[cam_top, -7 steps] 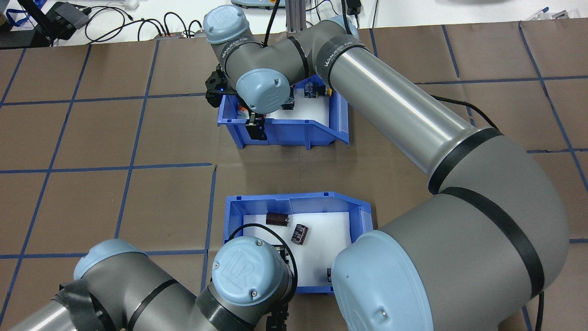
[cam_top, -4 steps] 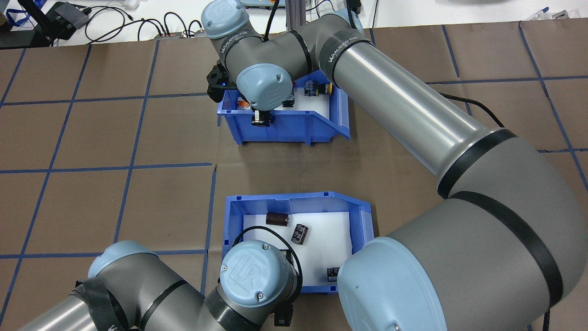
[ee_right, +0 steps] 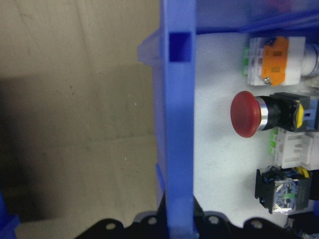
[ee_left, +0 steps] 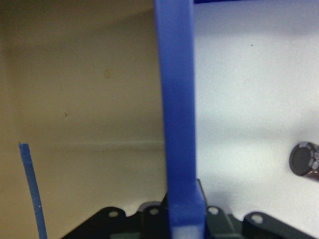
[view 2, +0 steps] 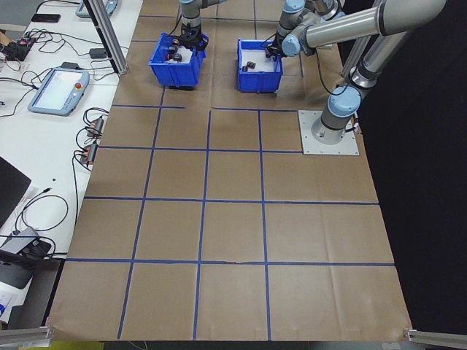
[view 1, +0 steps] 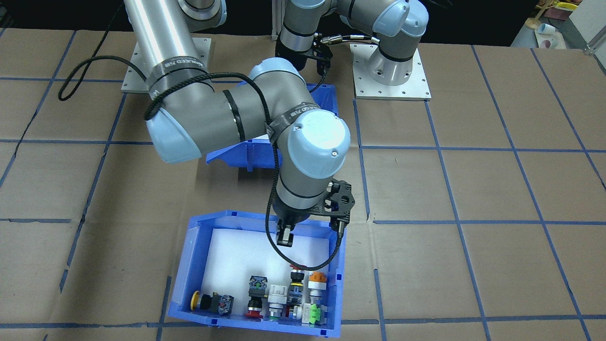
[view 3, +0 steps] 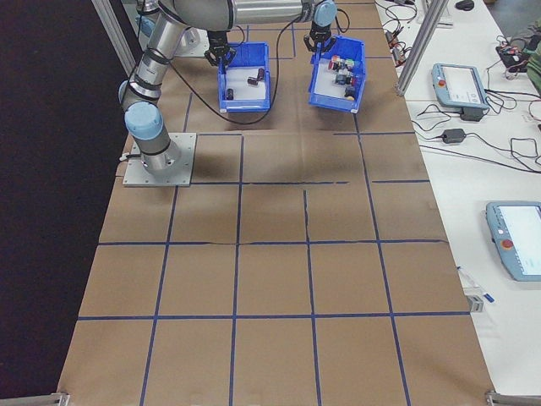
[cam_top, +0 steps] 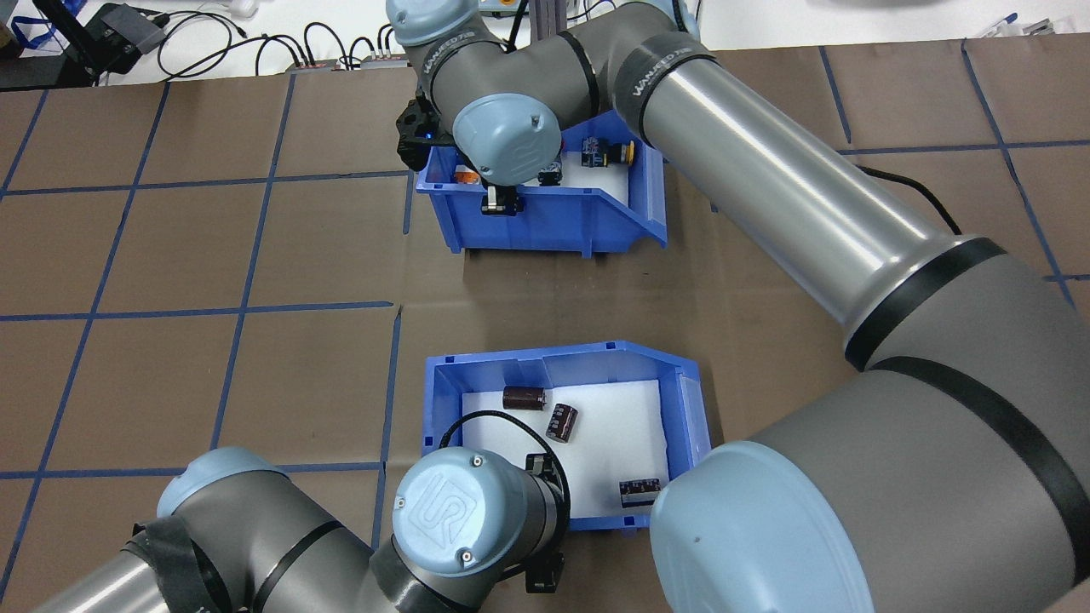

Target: Place battery box in front

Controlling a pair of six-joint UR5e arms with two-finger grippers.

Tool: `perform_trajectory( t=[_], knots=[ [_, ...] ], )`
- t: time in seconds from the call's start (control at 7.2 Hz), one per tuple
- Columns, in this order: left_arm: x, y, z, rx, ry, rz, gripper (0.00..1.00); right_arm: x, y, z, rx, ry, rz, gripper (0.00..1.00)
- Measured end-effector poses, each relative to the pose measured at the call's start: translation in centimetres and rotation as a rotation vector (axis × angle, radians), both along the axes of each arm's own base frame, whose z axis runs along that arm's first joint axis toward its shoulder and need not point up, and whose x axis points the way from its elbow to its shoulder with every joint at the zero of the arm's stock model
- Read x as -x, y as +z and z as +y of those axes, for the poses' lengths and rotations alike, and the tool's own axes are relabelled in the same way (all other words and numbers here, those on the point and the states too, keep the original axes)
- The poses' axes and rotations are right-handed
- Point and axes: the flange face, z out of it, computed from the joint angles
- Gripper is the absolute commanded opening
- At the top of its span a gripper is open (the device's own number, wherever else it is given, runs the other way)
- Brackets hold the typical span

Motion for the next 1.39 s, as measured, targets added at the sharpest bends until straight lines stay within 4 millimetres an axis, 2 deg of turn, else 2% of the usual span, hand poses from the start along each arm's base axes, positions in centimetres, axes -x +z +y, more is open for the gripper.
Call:
perform_trajectory(
  t=[0.14,0.28,0.56,0.83,0.97,1.11,1.39],
  knots=[
    [-0.8,0.6,-0.4,0.014,-0.022,-0.021,0.0,3.2,1.5,-0.9,-0.016,0.006,0.008,0.04],
    [-2.7,1.5,-1.4,0.019,-0.042,-0.05,0.0,6.7,3.0,-1.8,-0.028,0.014,0.011,0.04],
    [-8.8,3.5,-4.8,-0.008,-0.045,-0.088,0.0,14.6,5.8,-3.4,-0.067,0.044,0.012,0.04],
    [-13.6,5.8,-8.8,-0.017,-0.058,-0.097,0.0,21.9,6.8,-3.3,-0.111,0.076,0.006,0.04],
    [-14.7,6.9,-11.3,-0.016,-0.061,-0.097,0.0,25.0,6.6,-2.5,-0.127,0.082,-0.002,0.04],
    [-15.0,8.0,-15.2,-0.016,-0.066,-0.097,0.0,28.3,6.4,-1.4,-0.134,0.083,-0.012,0.04],
    [-14.0,9.2,-25.0,-0.011,-0.068,-0.095,0.0,32.9,5.9,1.3,-0.114,0.102,-0.021,0.04]
  ],
)
